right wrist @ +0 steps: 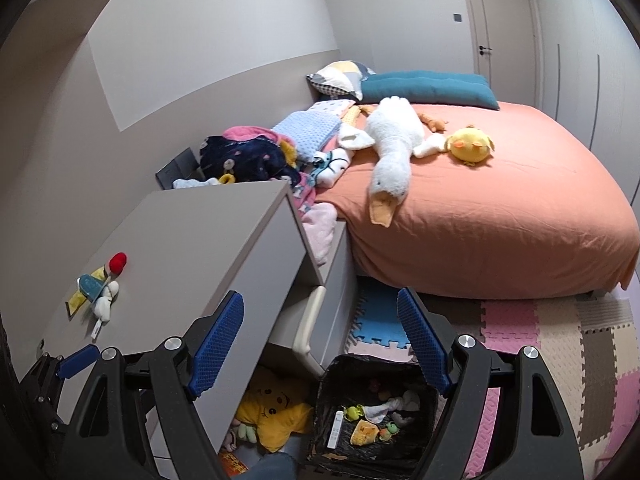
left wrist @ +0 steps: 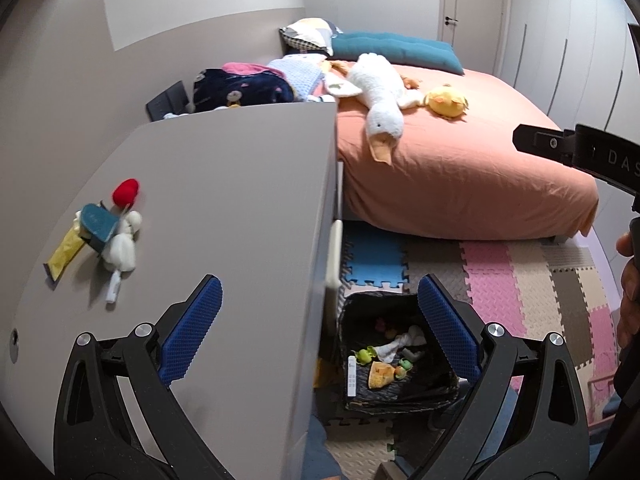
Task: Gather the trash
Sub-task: 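Move both open grippers back over the desk toward the teal toy and white plush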
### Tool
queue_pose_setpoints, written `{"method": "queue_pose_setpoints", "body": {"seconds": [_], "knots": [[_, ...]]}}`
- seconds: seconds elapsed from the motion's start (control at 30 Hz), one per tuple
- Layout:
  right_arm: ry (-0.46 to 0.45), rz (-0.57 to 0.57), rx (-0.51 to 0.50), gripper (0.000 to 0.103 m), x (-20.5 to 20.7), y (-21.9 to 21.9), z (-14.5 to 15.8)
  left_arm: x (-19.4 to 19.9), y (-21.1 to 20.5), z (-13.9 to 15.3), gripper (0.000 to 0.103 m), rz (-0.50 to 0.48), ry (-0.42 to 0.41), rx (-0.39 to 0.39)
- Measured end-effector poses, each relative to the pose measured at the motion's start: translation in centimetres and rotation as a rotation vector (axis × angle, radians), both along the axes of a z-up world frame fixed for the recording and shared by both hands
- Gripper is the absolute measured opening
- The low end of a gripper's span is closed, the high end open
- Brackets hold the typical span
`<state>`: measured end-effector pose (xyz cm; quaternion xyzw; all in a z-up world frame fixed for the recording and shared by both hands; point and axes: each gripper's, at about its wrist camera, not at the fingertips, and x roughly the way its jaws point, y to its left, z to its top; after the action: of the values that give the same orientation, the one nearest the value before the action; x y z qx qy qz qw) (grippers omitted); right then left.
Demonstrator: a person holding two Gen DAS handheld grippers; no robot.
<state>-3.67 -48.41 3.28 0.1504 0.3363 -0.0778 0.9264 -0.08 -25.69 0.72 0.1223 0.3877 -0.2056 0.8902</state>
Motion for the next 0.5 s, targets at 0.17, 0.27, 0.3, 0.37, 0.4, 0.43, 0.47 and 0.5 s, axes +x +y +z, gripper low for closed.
{"method": "queue_pose_setpoints", "body": {"seconds": [0.17,0.27,0.3,0.37,0.4,0.43,0.47,0.5], "knots": [[0.007,0.033,0.000,0.080,1.4,1.6,0.0,0.9,1.8,0.4,0.096,0.040,-0.004,-0.005],[0.013,0.052,-0.001,0.080,2.3,2.7,-0.1,1.5,3.0,0.5,0.096,0.064,-0.004,-0.007],[0.015,0.058,-0.003,0.080,2.6,3.0,-0.1,1.7,3.5,0.5,0.096,0.074,-0.003,-0.007],[0.017,0.072,-0.004,0.080,3.2,3.9,-0.1,2.2,4.3,0.5,0.096,0.089,-0.002,-0.008],[0.018,0.080,-0.005,0.080,3.6,4.3,-0.1,2.4,4.7,0.6,0.096,0.097,-0.002,-0.008],[0.018,0.086,-0.006,0.080,3.8,4.6,-0.1,2.4,4.9,0.6,0.096,0.104,-0.002,-0.008],[0.018,0.093,-0.006,0.080,4.1,5.1,0.0,2.5,5.3,0.6,0.096,0.110,-0.002,-0.008],[0.019,0.100,-0.005,0.080,4.4,5.5,0.0,2.7,5.7,0.6,0.096,0.116,-0.003,-0.007]]}}
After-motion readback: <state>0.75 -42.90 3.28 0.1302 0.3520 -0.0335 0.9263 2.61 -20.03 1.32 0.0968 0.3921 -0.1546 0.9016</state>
